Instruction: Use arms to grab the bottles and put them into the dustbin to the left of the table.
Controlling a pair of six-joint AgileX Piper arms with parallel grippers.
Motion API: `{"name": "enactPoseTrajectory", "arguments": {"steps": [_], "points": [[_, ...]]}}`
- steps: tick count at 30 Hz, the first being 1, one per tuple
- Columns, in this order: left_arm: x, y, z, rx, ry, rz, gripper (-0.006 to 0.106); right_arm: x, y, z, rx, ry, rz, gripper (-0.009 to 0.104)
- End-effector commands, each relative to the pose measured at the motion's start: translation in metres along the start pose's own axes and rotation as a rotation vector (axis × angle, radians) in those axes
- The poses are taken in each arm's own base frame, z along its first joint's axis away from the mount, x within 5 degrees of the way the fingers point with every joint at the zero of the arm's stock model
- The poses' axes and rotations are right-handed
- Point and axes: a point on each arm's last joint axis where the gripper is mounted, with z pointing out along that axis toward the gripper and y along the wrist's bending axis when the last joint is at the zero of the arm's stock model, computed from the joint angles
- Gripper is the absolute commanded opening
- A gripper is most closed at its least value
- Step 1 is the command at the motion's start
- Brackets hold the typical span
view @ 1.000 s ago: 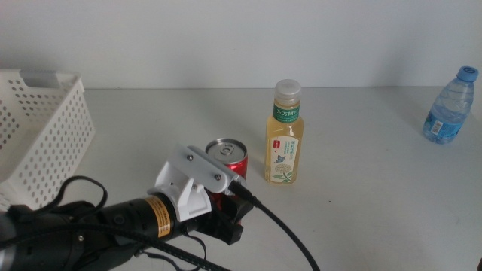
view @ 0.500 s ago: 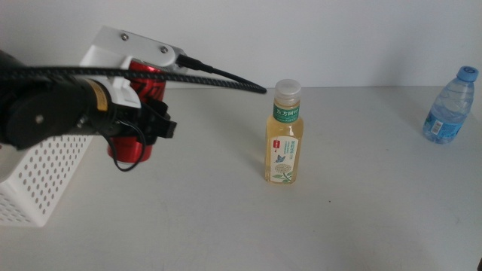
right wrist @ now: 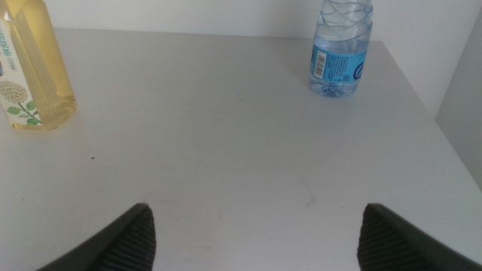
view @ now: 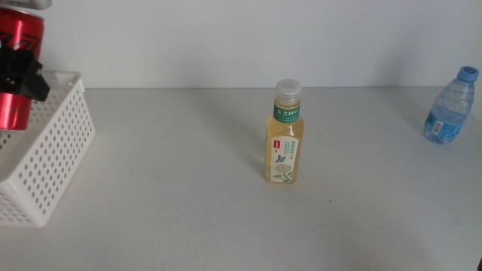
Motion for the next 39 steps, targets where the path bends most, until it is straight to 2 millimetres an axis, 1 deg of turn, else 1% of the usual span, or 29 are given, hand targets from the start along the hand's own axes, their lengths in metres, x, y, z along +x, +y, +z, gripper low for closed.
{"name": "enactPoseTrajectory", "arguments": {"steps": [1,3,6,12,18,19,20,21,25,28,31,35,38,39], "points": [[-0.012,0.021,-0.016,-0.041,-0.072,-0.033,-0.002,-0.01,-0.001,-0.001,0.014,-0.078,-0.022,0.07],[-0.013,0.039,-0.007,-0.045,-0.028,-0.069,-0.002,-0.01,-0.001,-0.001,0.014,-0.078,-0.022,0.07],[-0.016,0.059,0.005,-0.047,0.022,-0.092,-0.002,-0.01,-0.001,-0.001,0.014,-0.078,-0.022,0.07],[-0.031,0.089,0.029,-0.094,0.025,-0.094,-0.002,-0.01,-0.001,-0.001,0.014,-0.078,-0.022,0.07],[-0.031,0.108,0.069,-0.145,0.067,-0.096,-0.002,-0.01,-0.001,-0.001,0.014,-0.078,-0.022,0.07],[-0.029,0.113,0.082,-0.155,0.088,-0.102,-0.002,-0.01,-0.001,-0.001,0.014,-0.078,-0.022,0.07],[-0.027,0.115,0.088,-0.155,0.098,-0.106,-0.002,-0.01,-0.001,-0.001,0.014,-0.078,-0.022,0.07],[-0.025,0.117,0.098,-0.154,0.12,-0.115,-0.002,-0.01,-0.001,-0.001,0.014,-0.078,-0.022,0.07],[-0.02,0.12,0.116,-0.139,0.155,-0.146,-0.001,-0.01,-0.001,-0.001,0.014,-0.078,-0.022,0.07],[-0.017,0.12,0.125,-0.122,0.185,-0.158,0.0,-0.01,-0.001,-0.001,0.014,-0.078,-0.022,0.07],[-0.014,0.122,0.132,-0.125,0.204,-0.165,0.006,-0.01,-0.001,-0.001,0.014,-0.078,-0.022,0.07],[-0.011,0.123,0.139,-0.123,0.223,-0.164,0.018,-0.01,-0.001,-0.001,0.014,-0.078,-0.022,0.07],[-0.009,0.124,0.144,-0.121,0.233,-0.17,0.033,-0.01,-0.001,-0.001,0.014,-0.078,-0.022,0.07],[-0.009,0.124,0.146,-0.122,0.233,-0.175,0.039,-0.01,-0.001,-0.001,0.014,-0.078,-0.022,0.07]]}}
